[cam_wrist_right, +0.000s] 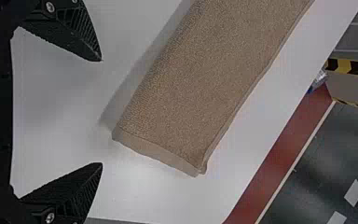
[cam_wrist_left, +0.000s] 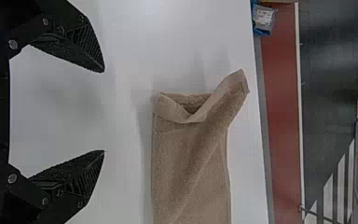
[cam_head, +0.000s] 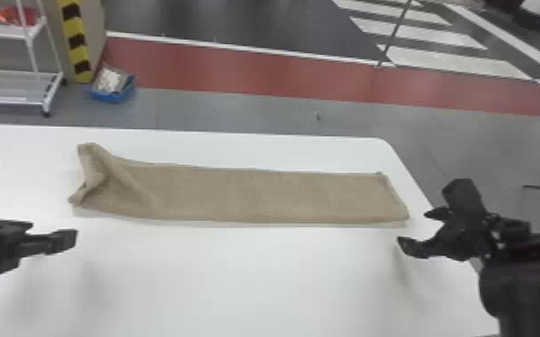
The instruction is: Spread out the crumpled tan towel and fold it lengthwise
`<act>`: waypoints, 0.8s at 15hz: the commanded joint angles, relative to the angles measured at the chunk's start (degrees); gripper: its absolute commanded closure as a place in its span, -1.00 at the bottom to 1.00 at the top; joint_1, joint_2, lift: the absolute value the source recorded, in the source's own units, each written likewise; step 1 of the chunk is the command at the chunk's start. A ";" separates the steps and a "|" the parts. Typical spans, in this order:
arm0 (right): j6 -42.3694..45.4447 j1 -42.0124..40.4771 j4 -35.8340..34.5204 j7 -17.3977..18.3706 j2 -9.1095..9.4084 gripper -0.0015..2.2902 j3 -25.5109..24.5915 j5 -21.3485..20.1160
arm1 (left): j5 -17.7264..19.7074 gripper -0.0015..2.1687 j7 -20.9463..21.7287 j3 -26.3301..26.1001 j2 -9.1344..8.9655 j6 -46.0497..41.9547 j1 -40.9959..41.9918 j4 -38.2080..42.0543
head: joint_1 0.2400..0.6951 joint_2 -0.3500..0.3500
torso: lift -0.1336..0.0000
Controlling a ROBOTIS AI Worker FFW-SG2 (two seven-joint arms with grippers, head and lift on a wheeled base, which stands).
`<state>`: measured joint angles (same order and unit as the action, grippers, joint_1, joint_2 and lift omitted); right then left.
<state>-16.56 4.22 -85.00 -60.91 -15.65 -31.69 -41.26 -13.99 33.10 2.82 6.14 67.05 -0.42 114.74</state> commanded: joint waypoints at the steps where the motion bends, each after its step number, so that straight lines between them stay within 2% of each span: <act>1: -0.10 -0.44 0.09 0.00 0.00 -0.92 -0.21 0.04 | 0.72 -0.70 -2.96 -2.03 -1.92 -1.70 -0.55 0.93 | 1.00 -0.85 | -0.86; 4: -0.10 -0.62 0.01 -0.09 0.26 -0.92 -0.30 0.04 | 0.46 -0.70 -8.67 -5.20 -2.01 -8.20 -1.69 -1.54 | 1.00 -0.92 | -0.86; 6: -0.10 -0.97 -0.08 -0.09 0.26 -0.92 -0.48 0.04 | 0.81 -0.66 -11.22 -4.76 -2.97 -13.47 -2.48 -5.23 | 1.00 -0.93 | -0.86; 7: -0.10 -1.14 -0.17 -0.09 0.26 -0.92 -0.57 0.04 | 0.81 -0.58 -12.19 -4.67 -2.97 -14.88 -2.57 -6.46 | 1.00 -0.93 | -0.86; 11: -0.28 -1.23 -0.17 -0.09 0.35 -0.92 -0.83 0.13 | 0.55 -0.58 -13.77 -4.93 -3.15 -15.23 -2.13 -7.60 | 1.00 -0.92 | -0.86; 12: -0.28 -1.23 -0.17 -0.09 0.44 -0.92 -0.74 0.04 | 0.20 -0.47 -14.56 -5.20 -3.15 -15.41 -1.96 -7.60 | 1.00 -0.92 | -0.86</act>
<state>-16.80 3.00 -85.16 -60.99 -15.31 -32.50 -41.16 -13.42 19.14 -2.09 3.04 51.70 -2.63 107.19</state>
